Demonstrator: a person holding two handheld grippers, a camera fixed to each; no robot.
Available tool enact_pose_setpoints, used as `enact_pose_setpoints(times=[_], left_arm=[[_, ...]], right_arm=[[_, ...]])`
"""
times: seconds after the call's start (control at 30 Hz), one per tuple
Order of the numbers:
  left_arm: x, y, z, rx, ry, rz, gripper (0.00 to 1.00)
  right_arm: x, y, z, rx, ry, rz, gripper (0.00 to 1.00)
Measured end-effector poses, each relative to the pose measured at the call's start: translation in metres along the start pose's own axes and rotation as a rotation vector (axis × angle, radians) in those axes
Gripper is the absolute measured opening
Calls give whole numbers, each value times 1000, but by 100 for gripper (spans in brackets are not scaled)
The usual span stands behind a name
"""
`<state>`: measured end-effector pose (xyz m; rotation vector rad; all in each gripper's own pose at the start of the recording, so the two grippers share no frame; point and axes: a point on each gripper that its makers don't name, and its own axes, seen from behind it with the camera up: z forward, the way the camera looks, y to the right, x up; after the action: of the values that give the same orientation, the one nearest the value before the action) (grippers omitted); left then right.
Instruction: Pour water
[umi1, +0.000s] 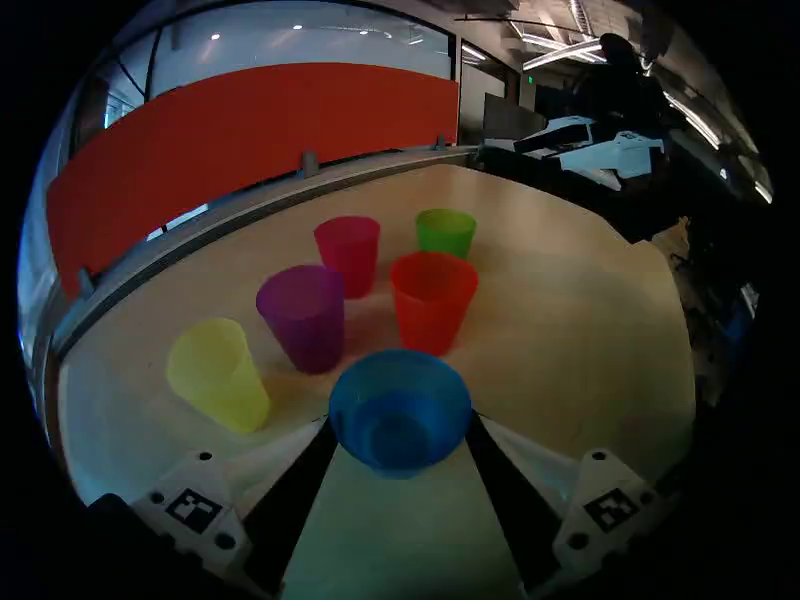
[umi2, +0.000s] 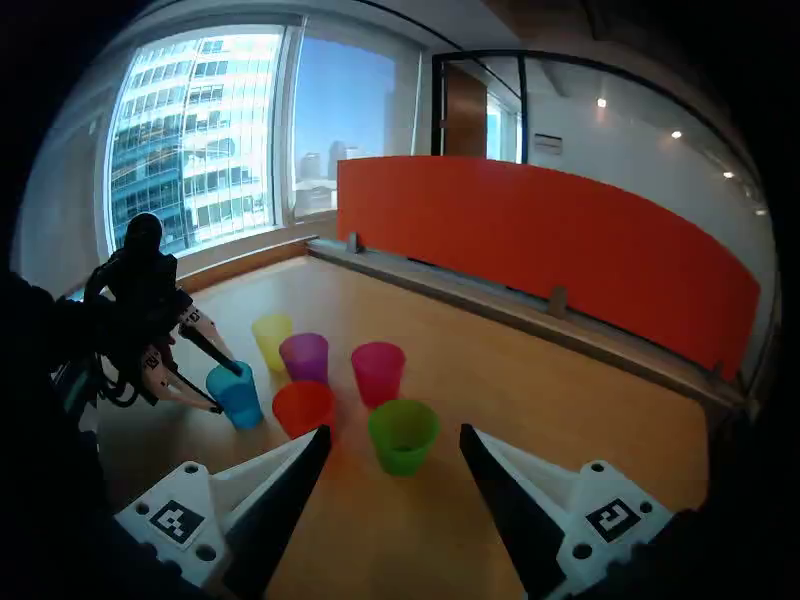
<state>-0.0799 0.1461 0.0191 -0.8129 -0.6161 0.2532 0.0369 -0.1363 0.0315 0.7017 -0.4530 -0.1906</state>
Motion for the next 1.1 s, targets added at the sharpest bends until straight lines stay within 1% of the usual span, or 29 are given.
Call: enact_pose_setpoints(times=[0.4, 0.67, 0.87, 1.1], left_arm=[[4, -2, 7, 2, 5, -5, 90], [4, -2, 7, 0, 2, -6, 89], [4, -2, 7, -2, 5, -8, 89], [4, -2, 7, -6, 6, -9, 89]], right_arm=[[-3, 4, 6, 4, -7, 6, 100], [-8, 8, 15, 2, -18, 5, 100], [-19, 11, 27, -6, -36, -10, 100], [-36, 11, 47, -6, -71, -25, 100]])
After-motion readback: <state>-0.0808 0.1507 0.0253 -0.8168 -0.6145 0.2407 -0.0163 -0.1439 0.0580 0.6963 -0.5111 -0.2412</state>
